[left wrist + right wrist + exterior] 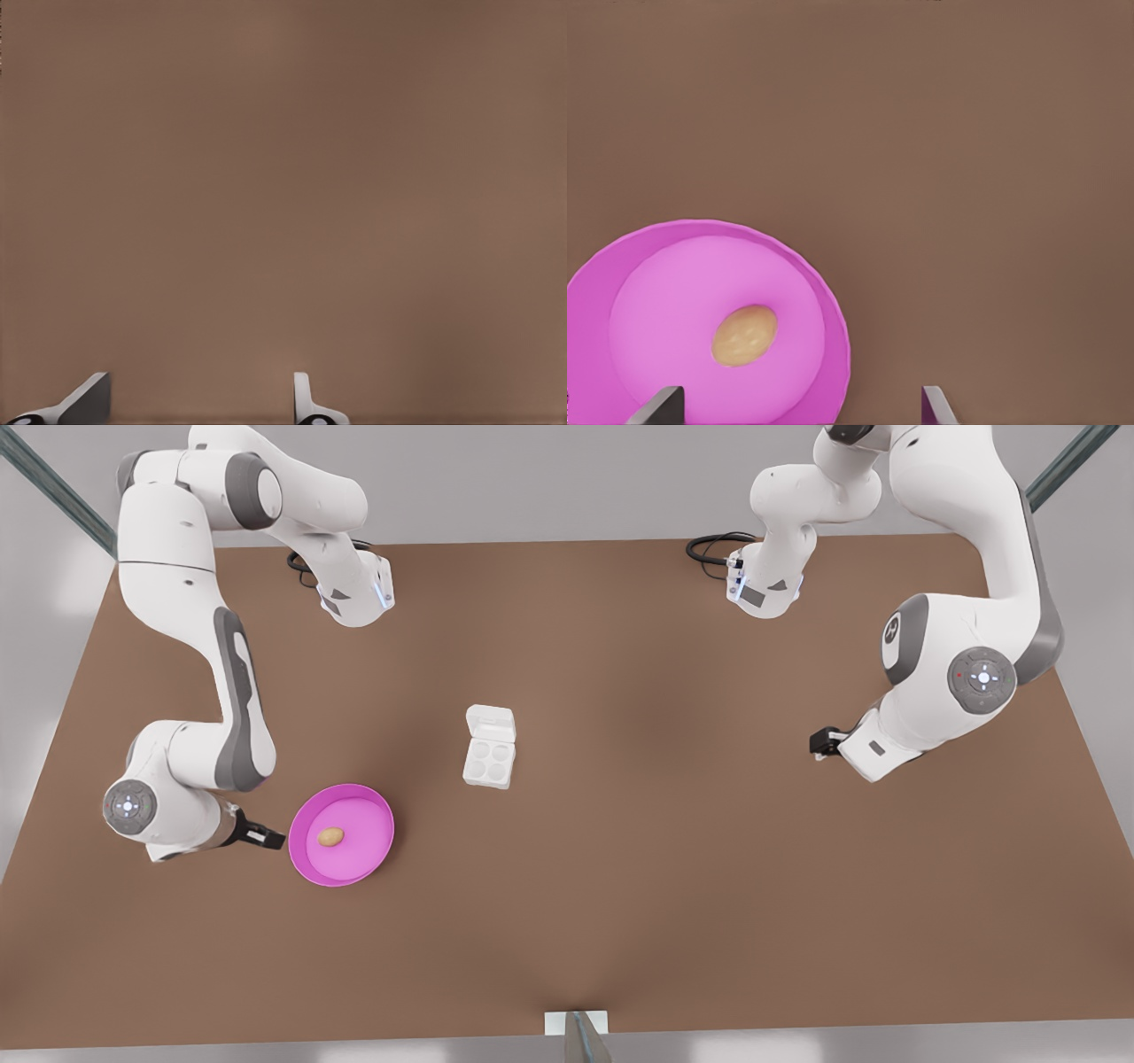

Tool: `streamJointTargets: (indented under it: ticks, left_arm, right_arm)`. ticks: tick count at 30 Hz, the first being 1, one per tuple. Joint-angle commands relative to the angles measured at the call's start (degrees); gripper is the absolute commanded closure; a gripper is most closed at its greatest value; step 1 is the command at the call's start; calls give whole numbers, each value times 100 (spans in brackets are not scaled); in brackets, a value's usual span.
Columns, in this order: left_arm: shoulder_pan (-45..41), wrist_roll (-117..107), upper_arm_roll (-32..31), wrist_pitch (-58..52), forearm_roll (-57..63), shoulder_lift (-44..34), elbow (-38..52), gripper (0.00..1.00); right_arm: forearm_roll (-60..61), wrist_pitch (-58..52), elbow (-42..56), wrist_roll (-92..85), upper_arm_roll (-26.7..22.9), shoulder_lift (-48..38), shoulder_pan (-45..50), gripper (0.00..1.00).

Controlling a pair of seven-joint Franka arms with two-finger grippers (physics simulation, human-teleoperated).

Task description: Pack egg into the box and close the box lid

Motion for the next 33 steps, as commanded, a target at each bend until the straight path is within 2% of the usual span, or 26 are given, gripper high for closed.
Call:
streamJointTargets:
  ticks: [1,9,16,22,26,33]
  left_arm:
    - [-15,69,-5,-158,12,1,13,0]
    - [-33,51,-13,-61,29,133,40,0]
    - [-59,60,-13,-43,47,177,48,0]
    - [-41,78,-13,-43,38,256,136,0]
    - [-32,78,-13,-43,47,256,136,0]
    - [-68,69,-13,-43,47,256,136,0]
  right_arm:
    - [-10,1376,-280,2995,3,-53,40,0]
    - [-115,2651,-1379,3030,38,-194,57,0]
    - [-203,2502,-1485,2916,47,26,567,0]
    - [-194,2554,-1590,2986,47,26,514,0]
    - [-142,2669,-1555,3812,47,263,514,0]
    - [-142,2651,-1494,3768,47,334,400,0]
